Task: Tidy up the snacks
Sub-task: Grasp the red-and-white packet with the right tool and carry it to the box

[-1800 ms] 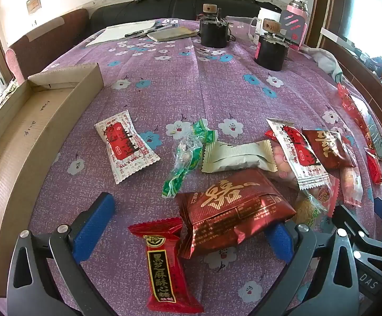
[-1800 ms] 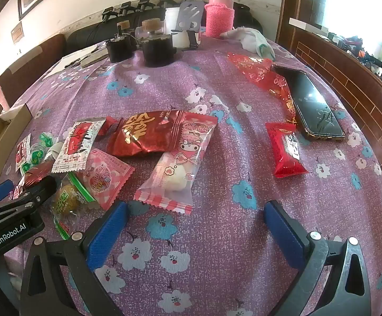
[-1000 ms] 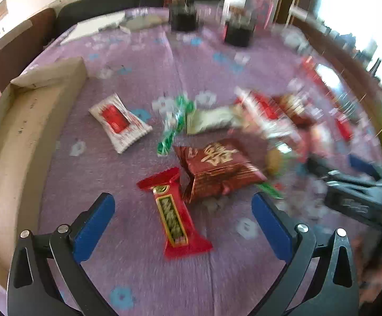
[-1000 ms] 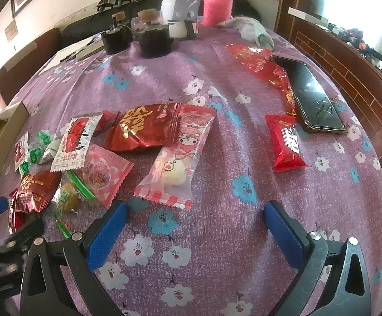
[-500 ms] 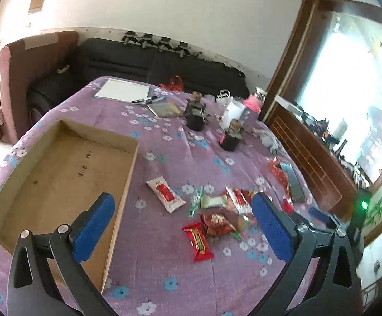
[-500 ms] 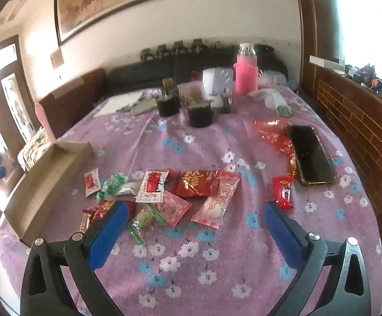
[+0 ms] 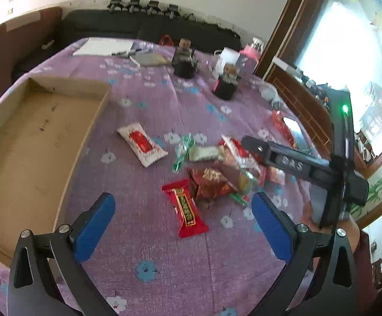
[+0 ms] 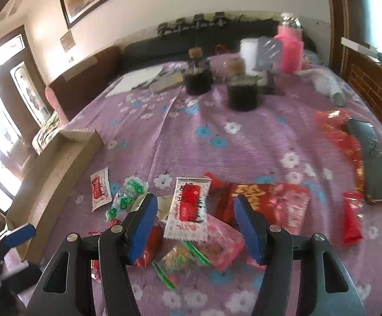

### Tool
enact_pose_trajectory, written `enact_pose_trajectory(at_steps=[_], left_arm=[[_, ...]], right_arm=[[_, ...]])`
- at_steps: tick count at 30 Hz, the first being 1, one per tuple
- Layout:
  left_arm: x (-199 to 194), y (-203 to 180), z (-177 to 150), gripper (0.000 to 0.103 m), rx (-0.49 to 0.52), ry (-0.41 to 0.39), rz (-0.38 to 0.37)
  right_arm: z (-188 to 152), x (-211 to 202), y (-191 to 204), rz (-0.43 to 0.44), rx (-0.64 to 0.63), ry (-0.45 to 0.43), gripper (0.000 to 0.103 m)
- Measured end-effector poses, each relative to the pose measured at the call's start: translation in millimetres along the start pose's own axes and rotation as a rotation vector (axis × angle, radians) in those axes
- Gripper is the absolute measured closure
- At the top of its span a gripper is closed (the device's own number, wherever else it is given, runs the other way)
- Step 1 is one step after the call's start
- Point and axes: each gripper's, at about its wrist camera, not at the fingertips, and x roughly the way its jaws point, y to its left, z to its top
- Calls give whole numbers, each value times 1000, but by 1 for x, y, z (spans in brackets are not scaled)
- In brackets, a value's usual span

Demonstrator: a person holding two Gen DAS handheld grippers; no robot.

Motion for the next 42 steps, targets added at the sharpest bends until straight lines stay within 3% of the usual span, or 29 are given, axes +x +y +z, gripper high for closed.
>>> enact_pose_trajectory(at_steps=[3,5,6,8,15,17,18,19,20,21,23,29,37,42], left_arm=[[8,-5,-4,5,35,31,2],[14,-9,-6,5,57,53,1],[17,-11,-6,5,65,61,2],[24,-16,-7,6,79,75,11],[49,-25,-3,9,115,74,83],[57,-26,-2,21,125,92,89],[62,-26,-3,32,129,108,87],[66,-26,-4,51,131,123,87],[68,-27,-6,55,147,120,108],[67,-31,-7,74,174,104,130],[66,-30,-9,84,175,104,117],[39,-14,-10,86,98,60,56],[-36,30,0,86,-37,-60,-70],[-81,67,23,86,-44,-102,-43]], right_arm=[[0,17,2,22,-6,36,41],[-1,26,2,32,-7,52,52],[-2,30,2,44,-6,65,66],[-5,35,-1,57,6,91,66],[-6,20,-15,117,69,31,67],[-4,14,-17,132,76,8,67],[-3,11,-18,138,80,-4,67],[-2,8,-19,144,86,-13,67],[-2,7,-20,150,90,-20,67],[-1,5,-22,156,94,-28,67],[0,3,-24,156,96,-41,67],[0,2,-28,176,107,-56,67],[-5,0,-27,204,133,-54,67],[-1,-19,7,210,66,-52,67]])
